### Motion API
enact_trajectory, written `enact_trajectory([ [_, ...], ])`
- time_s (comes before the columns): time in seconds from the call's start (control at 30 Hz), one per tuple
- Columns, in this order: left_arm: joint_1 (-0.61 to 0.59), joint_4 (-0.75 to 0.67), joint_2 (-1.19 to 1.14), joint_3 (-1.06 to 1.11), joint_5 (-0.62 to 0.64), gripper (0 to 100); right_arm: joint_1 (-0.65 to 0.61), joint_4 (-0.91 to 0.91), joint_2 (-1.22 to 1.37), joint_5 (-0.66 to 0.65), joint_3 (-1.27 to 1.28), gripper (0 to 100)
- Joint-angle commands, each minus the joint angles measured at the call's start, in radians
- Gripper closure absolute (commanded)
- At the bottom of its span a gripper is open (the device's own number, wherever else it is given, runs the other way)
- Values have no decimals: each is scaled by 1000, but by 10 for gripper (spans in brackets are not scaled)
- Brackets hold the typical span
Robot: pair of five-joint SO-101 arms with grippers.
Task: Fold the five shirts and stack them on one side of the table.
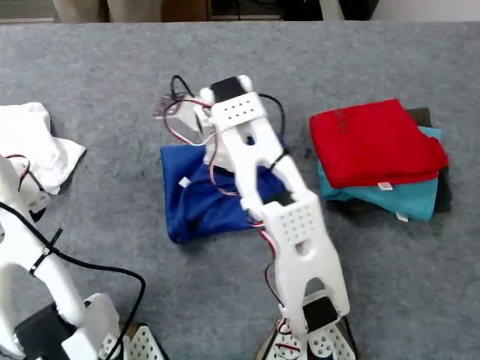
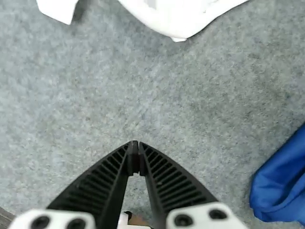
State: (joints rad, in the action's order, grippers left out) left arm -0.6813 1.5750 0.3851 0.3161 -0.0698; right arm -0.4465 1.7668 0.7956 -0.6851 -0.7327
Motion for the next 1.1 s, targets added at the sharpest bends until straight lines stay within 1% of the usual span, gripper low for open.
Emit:
enact_trajectory([
  [0.0, -34, -11, 24, -5, -25, 980, 77, 20, -239, -54, 243, 997],
  [0.17, -38, -11, 24, -5, -28, 980, 171, -6, -567, -160, 661, 997],
  [0.27, -38, -11, 24, -5, -28, 980, 242, -92, -788, -226, 915, 997],
  [0.33, -38, -9, 24, -5, -28, 980, 277, -163, -921, -256, 1018, 997],
  [0.4, -37, -8, 24, -5, -26, 980, 280, -210, -1032, -262, 1050, 997],
  [0.5, -32, -5, 28, 6, -23, 980, 226, -261, -1113, -229, 1013, 996],
  [0.63, -32, -8, 31, 49, -25, 980, 107, -341, -1066, -164, 940, 996],
  [0.73, -32, -9, 33, 81, -26, 980, 39, -396, -928, -109, 860, 991],
  [0.77, -34, -9, 33, 89, -26, 980, 24, -399, -865, -83, 817, 974],
  [0.87, -41, 9, 36, 84, -28, 981, 8, -390, -682, 25, 644, 869],
  [0.97, -40, 38, 68, 86, -28, 981, 5, -325, -521, 49, 443, 792],
  [1.07, -32, 38, 117, 110, -28, 981, -5, -229, -377, 49, 237, 796],
])
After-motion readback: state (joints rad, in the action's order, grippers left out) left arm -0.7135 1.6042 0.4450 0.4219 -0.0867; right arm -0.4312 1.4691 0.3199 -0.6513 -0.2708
